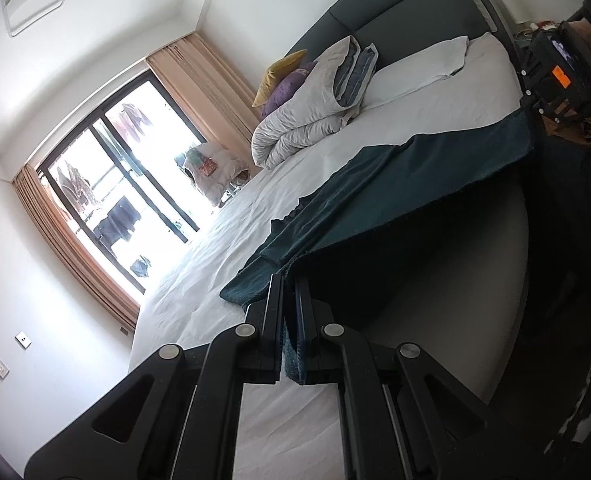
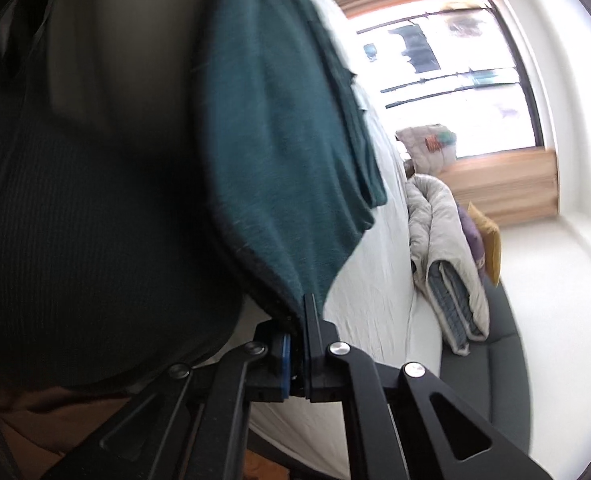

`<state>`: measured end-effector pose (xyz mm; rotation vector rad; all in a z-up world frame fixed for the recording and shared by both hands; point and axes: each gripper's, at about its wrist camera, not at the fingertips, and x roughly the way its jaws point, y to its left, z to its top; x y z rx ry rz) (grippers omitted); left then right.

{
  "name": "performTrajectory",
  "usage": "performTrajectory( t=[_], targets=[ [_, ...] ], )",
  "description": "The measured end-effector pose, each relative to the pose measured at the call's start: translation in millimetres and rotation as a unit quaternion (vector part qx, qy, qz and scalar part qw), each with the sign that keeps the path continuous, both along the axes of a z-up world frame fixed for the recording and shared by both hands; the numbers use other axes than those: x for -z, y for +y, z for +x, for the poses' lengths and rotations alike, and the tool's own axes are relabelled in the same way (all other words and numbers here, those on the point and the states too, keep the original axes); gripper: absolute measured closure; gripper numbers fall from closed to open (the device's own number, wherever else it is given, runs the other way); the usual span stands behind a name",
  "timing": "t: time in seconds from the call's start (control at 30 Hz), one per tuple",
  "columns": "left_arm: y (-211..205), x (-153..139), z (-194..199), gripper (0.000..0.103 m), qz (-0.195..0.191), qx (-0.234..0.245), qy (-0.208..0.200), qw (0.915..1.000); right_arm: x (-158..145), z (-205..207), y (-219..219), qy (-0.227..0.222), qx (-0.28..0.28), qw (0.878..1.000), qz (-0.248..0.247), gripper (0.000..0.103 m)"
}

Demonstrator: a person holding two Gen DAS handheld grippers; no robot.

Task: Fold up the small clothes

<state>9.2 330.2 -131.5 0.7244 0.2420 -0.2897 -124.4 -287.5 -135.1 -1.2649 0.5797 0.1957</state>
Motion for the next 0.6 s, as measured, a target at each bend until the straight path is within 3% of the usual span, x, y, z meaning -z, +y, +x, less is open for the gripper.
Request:
performTrajectory(
  t=[0.37,0.6],
  targets=[
    [25,-18,15,0.101,-0.073,-0.057,0.014,0.9956,-62,36,8,-0.023,0.020,0.996,0.078,0.100],
    [62,-48,49,0.101,-0.152,-0.115,0.020,0.9814,-86,73,21,-0.024,0.009,0.994,0.108,0.100]
  ],
)
